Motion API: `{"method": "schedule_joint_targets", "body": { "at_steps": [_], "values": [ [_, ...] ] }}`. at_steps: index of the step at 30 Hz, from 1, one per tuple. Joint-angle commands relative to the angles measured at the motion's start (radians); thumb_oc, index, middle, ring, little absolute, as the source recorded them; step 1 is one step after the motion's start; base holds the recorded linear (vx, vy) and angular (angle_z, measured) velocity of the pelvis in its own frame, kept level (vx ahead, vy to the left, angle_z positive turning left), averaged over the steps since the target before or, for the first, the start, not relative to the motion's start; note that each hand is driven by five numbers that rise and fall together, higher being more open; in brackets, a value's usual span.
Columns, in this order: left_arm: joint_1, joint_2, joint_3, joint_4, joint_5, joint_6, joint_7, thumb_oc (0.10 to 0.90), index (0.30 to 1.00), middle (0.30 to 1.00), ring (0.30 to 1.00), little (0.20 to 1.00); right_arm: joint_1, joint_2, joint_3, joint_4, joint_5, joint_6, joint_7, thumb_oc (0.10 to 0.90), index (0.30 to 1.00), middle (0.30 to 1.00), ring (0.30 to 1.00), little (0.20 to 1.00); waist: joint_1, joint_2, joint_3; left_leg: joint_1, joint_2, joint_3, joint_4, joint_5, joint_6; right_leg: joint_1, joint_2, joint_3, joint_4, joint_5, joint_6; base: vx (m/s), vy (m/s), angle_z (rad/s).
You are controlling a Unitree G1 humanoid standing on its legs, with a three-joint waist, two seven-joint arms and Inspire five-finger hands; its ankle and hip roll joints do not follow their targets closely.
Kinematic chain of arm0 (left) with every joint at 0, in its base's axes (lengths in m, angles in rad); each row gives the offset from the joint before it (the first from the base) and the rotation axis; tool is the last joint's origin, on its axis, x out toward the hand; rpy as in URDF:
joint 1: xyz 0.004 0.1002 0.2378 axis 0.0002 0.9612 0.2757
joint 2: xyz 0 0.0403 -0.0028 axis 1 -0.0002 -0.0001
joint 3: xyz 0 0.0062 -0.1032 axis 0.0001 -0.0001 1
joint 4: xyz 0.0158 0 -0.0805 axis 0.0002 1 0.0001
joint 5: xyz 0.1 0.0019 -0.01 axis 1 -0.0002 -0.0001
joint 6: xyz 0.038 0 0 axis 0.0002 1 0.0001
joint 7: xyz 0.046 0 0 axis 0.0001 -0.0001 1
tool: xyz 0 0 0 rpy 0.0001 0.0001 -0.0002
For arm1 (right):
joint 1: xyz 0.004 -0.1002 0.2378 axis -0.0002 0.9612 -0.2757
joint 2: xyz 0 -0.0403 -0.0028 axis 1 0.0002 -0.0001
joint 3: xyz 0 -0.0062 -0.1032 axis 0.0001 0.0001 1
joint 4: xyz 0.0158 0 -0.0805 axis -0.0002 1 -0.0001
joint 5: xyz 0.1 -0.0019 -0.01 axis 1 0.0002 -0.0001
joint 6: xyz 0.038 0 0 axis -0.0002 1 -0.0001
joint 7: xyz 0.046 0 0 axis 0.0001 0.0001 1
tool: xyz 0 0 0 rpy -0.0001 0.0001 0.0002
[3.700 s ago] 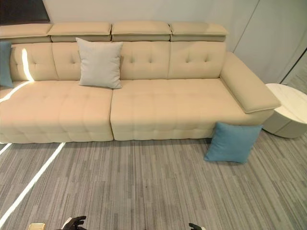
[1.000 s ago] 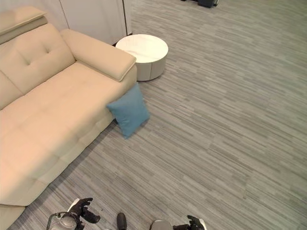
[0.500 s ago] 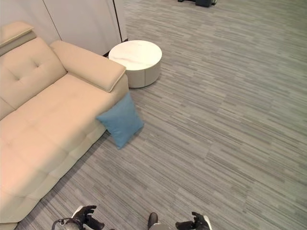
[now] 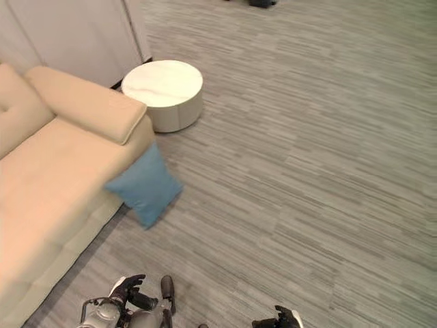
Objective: Pick up all the scattered cushions and arrange them neatly on the sofa.
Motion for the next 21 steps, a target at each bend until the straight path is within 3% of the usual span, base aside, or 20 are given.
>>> {"method": "schedule_joint_targets", "body": {
  "at_steps": [1,3,5,6,7,9,12,14,16,21],
  "values": [
    [0.025,0.020,-0.007,0.033,-0.003,0.003,0.013,0.800,0.900,0.900,0.900,0.900,0.008,-0.037,0.000,-0.019,-0.032,-0.012,-0.007,0.800,0.900,0.900,0.900,0.900,0.056,0.012,-0.024,0.042,0.017,0.006,0.043,-0.133,-0.056,-0.096,-0.032,0.023,0.139,-0.046,0.065,0.24,0.051,-0.10],
    [0.026,0.023,-0.006,0.029,-0.006,0.002,0.011,0.800,0.900,0.900,0.900,0.900,0.007,-0.035,0.002,-0.019,-0.040,-0.010,-0.002,0.800,0.900,0.900,0.900,0.900,0.061,0.008,-0.033,0.052,0.014,0.015,0.040,-0.145,-0.047,-0.112,-0.041,0.020,0.186,-0.042,0.078,0.23,0.065,-0.06],
    [0.018,0.030,-0.006,0.017,-0.010,0.002,0.010,0.800,0.900,0.900,0.900,0.900,-0.002,-0.037,0.002,-0.017,-0.056,-0.009,0.006,0.800,0.900,0.900,0.900,0.900,0.065,0.004,-0.026,0.101,-0.006,0.010,0.031,-0.186,-0.007,-0.202,-0.094,-0.012,0.404,0.050,0.156,0.23,0.105,-0.13],
    [0.011,0.036,-0.008,0.011,-0.014,0.002,0.014,0.800,0.900,0.900,0.900,0.900,-0.008,-0.036,0.004,-0.021,-0.055,-0.010,0.008,0.800,0.900,0.900,0.900,0.900,0.056,0.006,-0.015,0.116,-0.010,-0.003,0.033,-0.195,0.005,-0.239,-0.103,-0.005,0.486,0.098,0.177,0.15,0.073,0.08],
    [0.006,0.039,-0.012,0.004,-0.016,0.003,0.015,0.800,0.900,0.900,0.900,0.900,-0.011,-0.037,0.004,-0.026,-0.055,-0.009,0.007,0.800,0.900,0.900,0.900,0.900,0.051,0.015,-0.009,0.127,-0.005,-0.018,0.033,-0.201,0.012,-0.274,-0.100,-0.002,0.549,0.123,0.186,0.15,0.042,0.24],
    [0.003,0.047,-0.013,0.003,-0.014,0.002,0.018,0.800,0.900,0.900,0.900,0.900,-0.015,-0.037,0.004,-0.031,-0.054,-0.012,0.007,0.800,0.900,0.900,0.900,0.900,0.038,0.033,0.001,0.162,0.000,-0.046,0.024,-0.219,0.019,-0.336,-0.103,-0.005,0.617,0.114,0.177,0.20,-0.001,0.49],
    [-0.003,0.046,-0.009,0.016,-0.017,-0.001,0.023,0.800,0.900,0.900,0.900,0.900,-0.025,-0.042,0.008,-0.035,-0.051,-0.015,0.002,0.800,0.900,0.900,0.900,0.900,0.022,0.054,0.012,0.209,0.001,-0.098,0.003,-0.229,0.009,-0.416,-0.097,-0.007,0.538,0.040,0.130,0.20,-0.053,0.43],
    [-0.002,0.045,-0.008,0.019,-0.014,-0.002,0.021,0.800,0.900,0.900,0.900,0.900,-0.027,-0.045,0.010,-0.038,-0.051,-0.015,0.004,0.800,0.900,0.900,0.900,0.900,0.012,0.055,0.019,0.225,-0.002,-0.109,0.004,-0.235,0.005,-0.414,-0.097,-0.003,0.499,0.030,0.121,0.19,-0.112,0.36],
    [-0.004,0.042,-0.009,0.032,-0.002,-0.006,0.020,0.800,0.900,0.900,0.900,0.900,-0.033,-0.051,0.015,-0.049,-0.041,-0.016,0.009,0.800,0.900,0.900,0.900,0.900,-0.016,0.047,0.028,0.258,-0.022,-0.149,0.005,-0.260,-0.008,-0.472,-0.082,0.079,0.310,0.082,0.118,0.26,-0.178,0.35],
    [0.010,0.037,0.001,0.053,-0.002,-0.009,0.015,0.800,0.900,0.900,0.900,0.900,-0.027,-0.054,0.016,-0.052,-0.045,-0.013,0.009,0.800,0.900,0.900,0.900,0.900,-0.027,0.043,0.026,0.303,-0.024,-0.181,0.009,-0.296,-0.021,-0.463,-0.084,0.084,0.269,0.110,0.119,0.18,-0.194,0.52]
  ]
}}
